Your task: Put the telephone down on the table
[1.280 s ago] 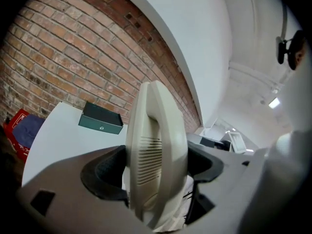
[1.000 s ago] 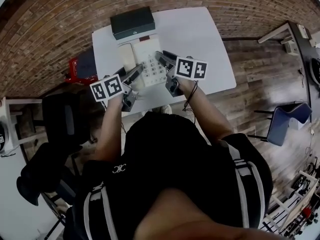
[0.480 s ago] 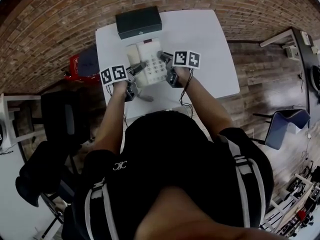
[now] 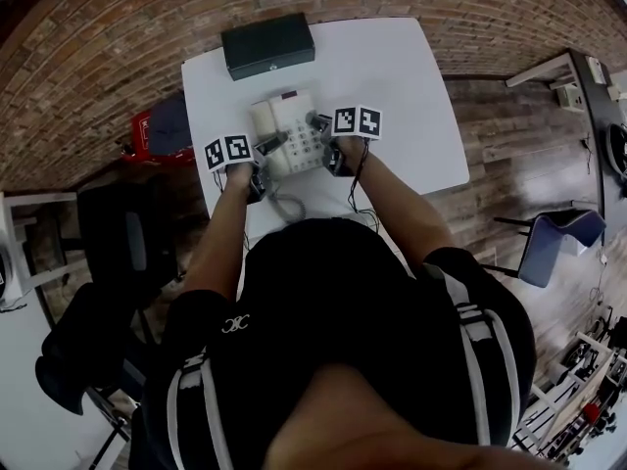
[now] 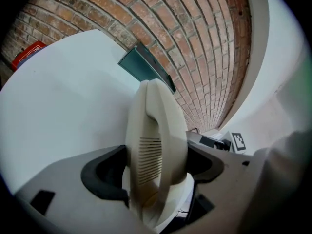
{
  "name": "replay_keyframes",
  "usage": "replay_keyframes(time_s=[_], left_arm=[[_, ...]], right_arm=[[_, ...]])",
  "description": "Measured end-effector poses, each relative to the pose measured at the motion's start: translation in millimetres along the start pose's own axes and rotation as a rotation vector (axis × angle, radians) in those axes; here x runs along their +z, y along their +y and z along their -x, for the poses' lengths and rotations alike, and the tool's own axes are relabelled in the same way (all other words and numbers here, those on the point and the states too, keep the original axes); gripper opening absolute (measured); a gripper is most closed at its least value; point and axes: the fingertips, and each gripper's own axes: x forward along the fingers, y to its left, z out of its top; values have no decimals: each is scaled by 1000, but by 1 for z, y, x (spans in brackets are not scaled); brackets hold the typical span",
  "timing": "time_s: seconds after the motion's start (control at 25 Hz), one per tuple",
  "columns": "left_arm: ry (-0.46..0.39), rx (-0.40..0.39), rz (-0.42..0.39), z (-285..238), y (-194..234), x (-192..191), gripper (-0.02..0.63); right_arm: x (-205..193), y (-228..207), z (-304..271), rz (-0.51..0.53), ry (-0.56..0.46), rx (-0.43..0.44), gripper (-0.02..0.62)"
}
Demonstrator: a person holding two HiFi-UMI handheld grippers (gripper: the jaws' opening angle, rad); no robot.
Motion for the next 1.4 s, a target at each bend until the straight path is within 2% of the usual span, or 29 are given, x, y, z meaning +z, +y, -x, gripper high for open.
replay_keyframes(time_s=[0.12, 0.36, 0.6, 0.72, 0.88, 1.04, 1.08, 1.16, 1.28, 1.32, 1.4], left_arm=[[13, 8, 16, -3, 6, -5, 373], [41, 27, -42, -8, 9, -11, 374], [47, 6, -34, -9, 9, -12, 373], [40, 30, -44, -7, 10, -11, 373], [-56, 145, -166, 15, 1, 6, 373], [-184, 219, -307, 51, -26, 34, 372], [-209, 231, -336, 60, -34, 40, 364], [-279, 271, -394, 80, -52, 53, 233], [-440, 363, -497, 114, -81, 80, 64], [-492, 385, -531, 125, -92, 88, 26], [-584, 398, -589, 145, -116, 100, 6]], right_arm=[[-6, -6, -4, -4, 16, -8, 146], [-12, -12, -7, -10, 5, 5, 158], [-13, -13, -7, -26, -9, 15, 160], [-13, -13, -6, -26, -21, 7, 156], [11, 4, 11, 38, -123, -18, 132], [50, 45, 36, 189, -247, -1, 118], [57, 58, 42, 229, -267, 9, 87], [69, 83, 56, 307, -309, 36, 52], [86, 121, 80, 418, -421, 74, 17], [92, 134, 90, 459, -473, 79, 8], [104, 158, 112, 545, -581, 79, 0]])
